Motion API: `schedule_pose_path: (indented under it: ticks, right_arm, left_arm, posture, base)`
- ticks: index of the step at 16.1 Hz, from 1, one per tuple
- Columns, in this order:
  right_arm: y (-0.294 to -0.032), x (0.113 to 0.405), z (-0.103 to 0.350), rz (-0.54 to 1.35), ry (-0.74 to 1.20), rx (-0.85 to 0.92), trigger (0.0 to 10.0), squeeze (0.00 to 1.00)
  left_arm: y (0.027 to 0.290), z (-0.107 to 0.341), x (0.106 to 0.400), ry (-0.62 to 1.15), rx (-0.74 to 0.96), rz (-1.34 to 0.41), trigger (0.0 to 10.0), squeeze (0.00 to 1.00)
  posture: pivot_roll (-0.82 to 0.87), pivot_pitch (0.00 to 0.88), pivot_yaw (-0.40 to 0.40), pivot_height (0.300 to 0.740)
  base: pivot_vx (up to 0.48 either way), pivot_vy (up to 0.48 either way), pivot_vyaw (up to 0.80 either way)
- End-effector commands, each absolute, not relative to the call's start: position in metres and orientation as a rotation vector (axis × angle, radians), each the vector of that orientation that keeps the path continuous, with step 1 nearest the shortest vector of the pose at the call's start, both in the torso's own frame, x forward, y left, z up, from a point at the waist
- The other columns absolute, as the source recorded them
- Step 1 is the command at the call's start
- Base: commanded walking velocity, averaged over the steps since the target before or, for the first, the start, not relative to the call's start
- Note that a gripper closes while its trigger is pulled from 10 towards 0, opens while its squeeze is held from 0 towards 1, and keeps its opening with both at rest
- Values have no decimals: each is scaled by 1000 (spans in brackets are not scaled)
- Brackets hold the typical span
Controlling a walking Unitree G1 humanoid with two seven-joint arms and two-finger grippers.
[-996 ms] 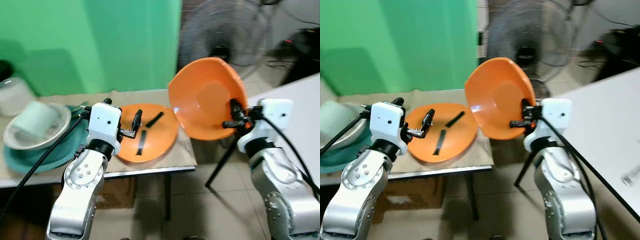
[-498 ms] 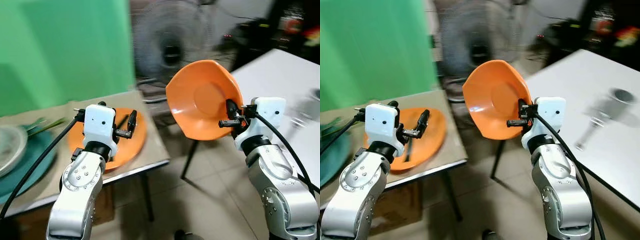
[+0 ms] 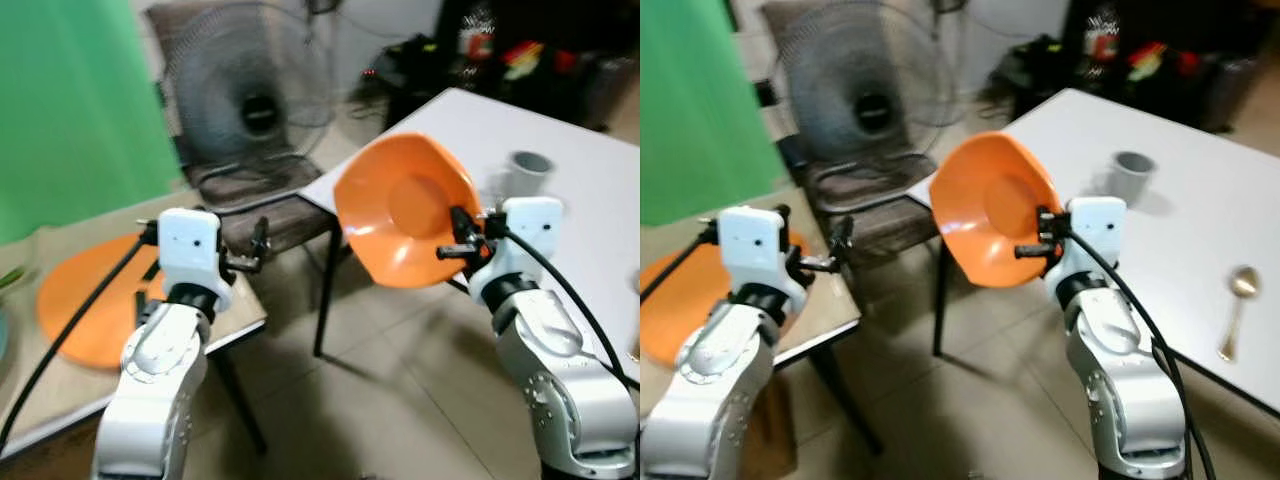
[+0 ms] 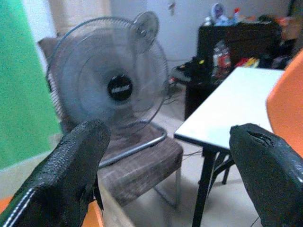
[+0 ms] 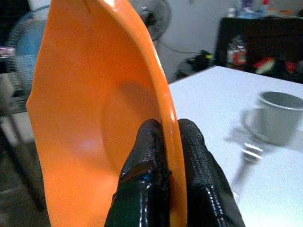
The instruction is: Setting the table
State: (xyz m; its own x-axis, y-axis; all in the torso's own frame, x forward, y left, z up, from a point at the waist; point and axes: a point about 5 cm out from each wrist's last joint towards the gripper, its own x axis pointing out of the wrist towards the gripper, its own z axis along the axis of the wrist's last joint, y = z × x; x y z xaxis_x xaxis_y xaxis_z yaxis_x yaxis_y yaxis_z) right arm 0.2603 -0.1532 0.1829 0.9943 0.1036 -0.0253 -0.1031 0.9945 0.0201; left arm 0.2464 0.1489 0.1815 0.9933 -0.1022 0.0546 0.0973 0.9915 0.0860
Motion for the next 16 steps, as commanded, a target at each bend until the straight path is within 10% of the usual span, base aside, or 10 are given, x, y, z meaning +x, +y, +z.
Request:
schedule_pose_path:
  ticks: [1, 8, 16]
  right_arm:
    - [-148, 261, 193, 128, -14, 23, 10000, 0]
    - [-144, 262, 189, 141, 19, 48, 10000, 0]
    - [-141, 267, 185, 205, 66, 79, 10000, 0]
  left_arm:
    - [150, 181, 246, -51, 87, -92, 10000, 0]
    - [148, 182, 246, -67, 106, -134, 10000, 0]
    - [150, 182, 245, -65, 102, -142, 10000, 0]
  posture:
    - [-48, 0, -5, 740]
    - [-50, 0, -1, 740]
    - [-49, 0, -1, 740]
  base:
    - [0, 0, -800]
    - [0, 0, -781]
    - [294, 0, 0]
